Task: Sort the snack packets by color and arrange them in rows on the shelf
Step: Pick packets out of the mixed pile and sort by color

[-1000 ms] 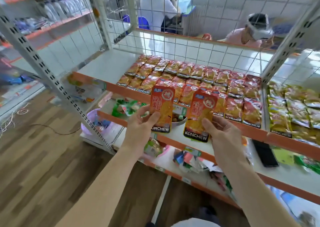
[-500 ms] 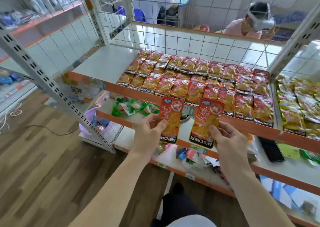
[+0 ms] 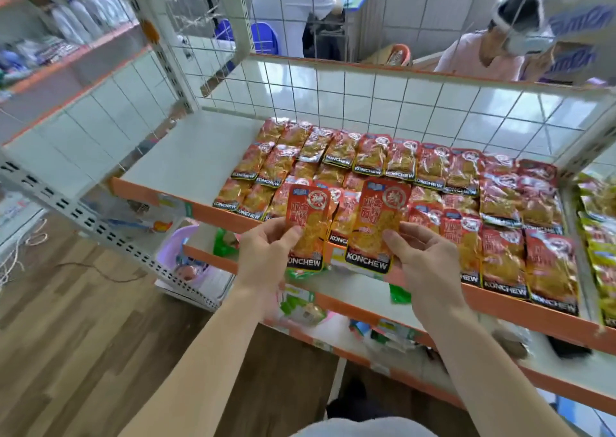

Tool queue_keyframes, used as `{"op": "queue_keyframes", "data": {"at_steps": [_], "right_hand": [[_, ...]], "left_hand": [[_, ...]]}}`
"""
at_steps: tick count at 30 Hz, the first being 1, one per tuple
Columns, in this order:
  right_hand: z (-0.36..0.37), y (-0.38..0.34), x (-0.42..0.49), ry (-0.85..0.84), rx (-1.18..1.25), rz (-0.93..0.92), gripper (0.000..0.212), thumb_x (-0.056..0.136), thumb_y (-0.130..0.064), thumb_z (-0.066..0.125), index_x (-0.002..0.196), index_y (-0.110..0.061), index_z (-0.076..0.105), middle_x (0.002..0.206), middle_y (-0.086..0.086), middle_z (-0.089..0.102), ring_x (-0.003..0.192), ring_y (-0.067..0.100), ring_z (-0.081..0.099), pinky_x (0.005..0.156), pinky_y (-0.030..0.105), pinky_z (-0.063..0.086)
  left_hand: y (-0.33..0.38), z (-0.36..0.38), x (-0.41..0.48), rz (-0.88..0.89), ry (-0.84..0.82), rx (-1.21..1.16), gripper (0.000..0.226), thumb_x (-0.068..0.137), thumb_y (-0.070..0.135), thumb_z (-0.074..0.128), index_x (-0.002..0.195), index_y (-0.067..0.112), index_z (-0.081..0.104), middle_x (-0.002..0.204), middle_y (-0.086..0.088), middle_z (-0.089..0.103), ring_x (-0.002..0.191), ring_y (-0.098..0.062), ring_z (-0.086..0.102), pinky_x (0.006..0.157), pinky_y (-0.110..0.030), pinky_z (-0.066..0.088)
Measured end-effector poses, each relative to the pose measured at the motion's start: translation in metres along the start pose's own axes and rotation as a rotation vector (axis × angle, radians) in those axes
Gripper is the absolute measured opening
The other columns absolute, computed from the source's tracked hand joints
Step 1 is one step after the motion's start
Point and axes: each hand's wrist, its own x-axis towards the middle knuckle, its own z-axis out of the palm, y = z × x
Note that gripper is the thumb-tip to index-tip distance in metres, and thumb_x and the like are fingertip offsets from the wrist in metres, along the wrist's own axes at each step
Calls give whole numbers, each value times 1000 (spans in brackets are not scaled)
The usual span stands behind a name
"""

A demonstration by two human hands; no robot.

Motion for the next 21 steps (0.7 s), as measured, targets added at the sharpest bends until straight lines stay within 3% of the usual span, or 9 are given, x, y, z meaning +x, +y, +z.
{"op": "queue_keyframes", "data": {"at_steps": [4, 7, 9, 13, 16, 18, 21], "right_hand": [[13, -9, 18, -26, -86, -44, 21, 87, -15, 76, 108, -12, 72, 90, 1, 75, 83, 13, 71, 78, 23, 54], [21, -9, 30, -49, -124, -54, 23, 88, -14, 75, 111, -10, 71, 93, 1, 75, 87, 14, 71, 80, 22, 56], [25, -9, 38, -48, -140, -56, 24, 88, -14, 75, 111, -11, 72, 93, 0, 75, 89, 14, 72, 82, 25, 56], [39, -11, 51, -33, -200, -94, 19, 87, -16, 76, 105, -18, 71, 90, -8, 73, 80, -2, 68, 68, 9, 51], [52, -13, 62, -21, -219, -103, 19, 88, -15, 76, 104, -22, 69, 91, -10, 72, 79, -7, 66, 66, 6, 49], [64, -14, 69, -6, -270, -109, 21, 88, -16, 76, 109, -17, 71, 93, -10, 72, 83, -4, 67, 68, 7, 50], [83, -11, 80, 20, -323, -113, 30, 88, -17, 76, 117, -12, 70, 91, -11, 72, 81, -3, 67, 67, 8, 51]], "left_hand": [[5, 3, 18, -2, 36, 12, 9, 94, 16, 69, 89, 19, 76, 82, 6, 77, 81, -9, 72, 72, -20, 50], [6, 2, 33, 14, 45, 30, 9, 93, 18, 70, 87, 20, 75, 81, 7, 76, 79, -6, 71, 72, -17, 49], [9, 2, 45, 29, 45, 48, 8, 93, 18, 70, 88, 20, 76, 82, 7, 76, 79, -5, 70, 72, -16, 48], [13, -2, 74, 32, 24, 77, 5, 92, 18, 72, 95, 18, 75, 85, 3, 77, 84, -12, 73, 75, -20, 53], [14, -4, 101, 50, -12, 176, 8, 89, 20, 76, 96, 17, 73, 86, 4, 76, 86, -12, 72, 76, -18, 53], [15, -4, 117, 74, -24, 244, 8, 88, 22, 77, 93, 20, 71, 85, 6, 75, 82, -6, 70, 72, -14, 51], [16, -7, 142, 151, -51, 323, 9, 92, 27, 73, 85, 22, 71, 71, 9, 72, 62, 2, 64, 64, -20, 51]]}}
